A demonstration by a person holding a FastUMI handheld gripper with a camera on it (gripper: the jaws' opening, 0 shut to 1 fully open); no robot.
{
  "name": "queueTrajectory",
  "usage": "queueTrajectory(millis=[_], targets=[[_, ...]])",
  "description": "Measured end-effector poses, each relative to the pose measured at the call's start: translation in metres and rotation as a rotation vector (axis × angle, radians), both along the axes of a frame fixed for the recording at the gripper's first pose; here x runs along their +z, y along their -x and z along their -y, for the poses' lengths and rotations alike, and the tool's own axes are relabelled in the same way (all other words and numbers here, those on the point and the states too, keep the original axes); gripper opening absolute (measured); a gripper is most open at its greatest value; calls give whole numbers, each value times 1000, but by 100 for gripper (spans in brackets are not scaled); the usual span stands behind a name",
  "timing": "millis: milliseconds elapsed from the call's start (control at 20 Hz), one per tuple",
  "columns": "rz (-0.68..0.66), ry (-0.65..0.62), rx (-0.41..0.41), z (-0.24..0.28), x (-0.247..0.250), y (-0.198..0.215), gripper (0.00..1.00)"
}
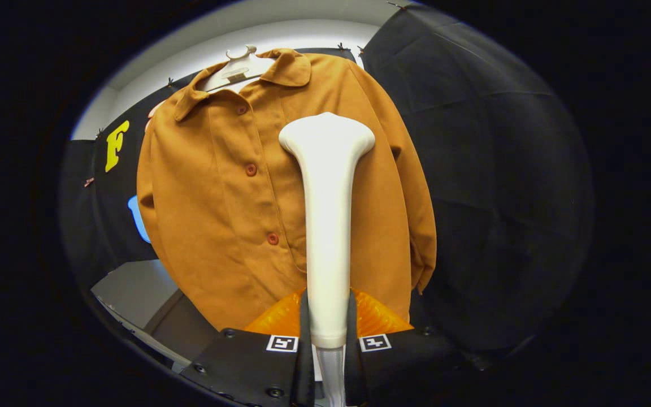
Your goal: Iron the clothes twice with a garment steamer, once on the left side and once on the right side.
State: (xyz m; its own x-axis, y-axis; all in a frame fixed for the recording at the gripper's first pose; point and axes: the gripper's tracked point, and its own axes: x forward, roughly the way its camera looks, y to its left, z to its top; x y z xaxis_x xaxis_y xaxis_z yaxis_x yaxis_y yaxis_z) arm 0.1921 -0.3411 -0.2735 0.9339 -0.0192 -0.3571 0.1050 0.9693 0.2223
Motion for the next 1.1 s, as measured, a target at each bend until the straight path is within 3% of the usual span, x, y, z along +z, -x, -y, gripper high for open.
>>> queueTrajectory(millis=[650, 1100], targets=[[-208, -42, -63, 3, -90, 66, 24], [-248, -56, -65, -27, -85, 134, 24]])
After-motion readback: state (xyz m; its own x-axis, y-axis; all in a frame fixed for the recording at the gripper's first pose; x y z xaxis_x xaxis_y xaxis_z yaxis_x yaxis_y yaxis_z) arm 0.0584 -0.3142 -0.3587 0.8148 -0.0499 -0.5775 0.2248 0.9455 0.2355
